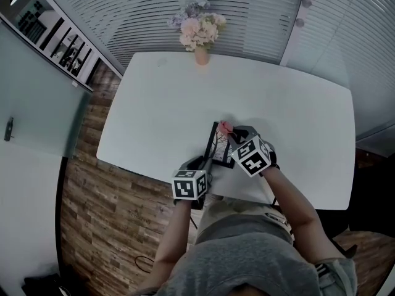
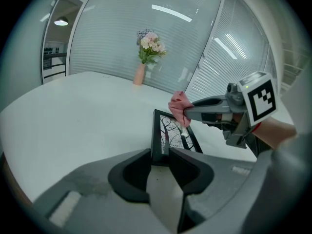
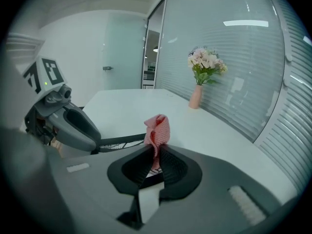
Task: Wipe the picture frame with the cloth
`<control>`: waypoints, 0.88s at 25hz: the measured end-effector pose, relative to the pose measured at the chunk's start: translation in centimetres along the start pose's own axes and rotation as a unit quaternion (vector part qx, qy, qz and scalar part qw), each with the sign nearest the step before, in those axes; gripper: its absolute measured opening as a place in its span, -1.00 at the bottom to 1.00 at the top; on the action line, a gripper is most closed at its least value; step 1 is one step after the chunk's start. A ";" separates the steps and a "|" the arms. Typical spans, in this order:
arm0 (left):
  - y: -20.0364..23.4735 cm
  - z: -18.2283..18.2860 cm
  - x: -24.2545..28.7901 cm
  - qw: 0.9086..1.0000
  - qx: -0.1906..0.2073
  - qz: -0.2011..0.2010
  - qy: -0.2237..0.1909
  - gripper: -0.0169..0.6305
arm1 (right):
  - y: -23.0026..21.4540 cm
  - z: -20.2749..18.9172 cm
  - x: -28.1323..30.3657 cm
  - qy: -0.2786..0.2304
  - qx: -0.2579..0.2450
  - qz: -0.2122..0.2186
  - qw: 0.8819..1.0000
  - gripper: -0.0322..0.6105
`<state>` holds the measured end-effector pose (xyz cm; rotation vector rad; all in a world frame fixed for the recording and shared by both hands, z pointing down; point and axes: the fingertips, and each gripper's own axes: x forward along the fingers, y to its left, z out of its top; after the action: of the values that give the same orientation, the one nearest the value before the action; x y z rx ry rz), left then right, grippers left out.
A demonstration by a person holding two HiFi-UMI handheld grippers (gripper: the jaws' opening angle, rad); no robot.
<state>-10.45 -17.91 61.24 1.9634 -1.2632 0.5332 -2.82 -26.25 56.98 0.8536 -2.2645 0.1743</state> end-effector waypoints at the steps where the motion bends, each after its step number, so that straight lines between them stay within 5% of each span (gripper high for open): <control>1: 0.0 0.0 0.0 1.000 0.000 -0.001 0.000 -0.58 | -0.4 -0.1 0.1 0.003 -0.001 -0.004 1.000 -0.78; 22: 0.1 0.0 0.0 1.000 -0.001 -0.009 0.007 -0.58 | -1.4 -2.1 1.4 0.034 -0.018 -0.016 0.999 -0.78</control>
<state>-10.48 -17.94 61.29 1.9641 -1.2362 0.5358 -1.50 -27.32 59.29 0.8515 -2.1837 0.1449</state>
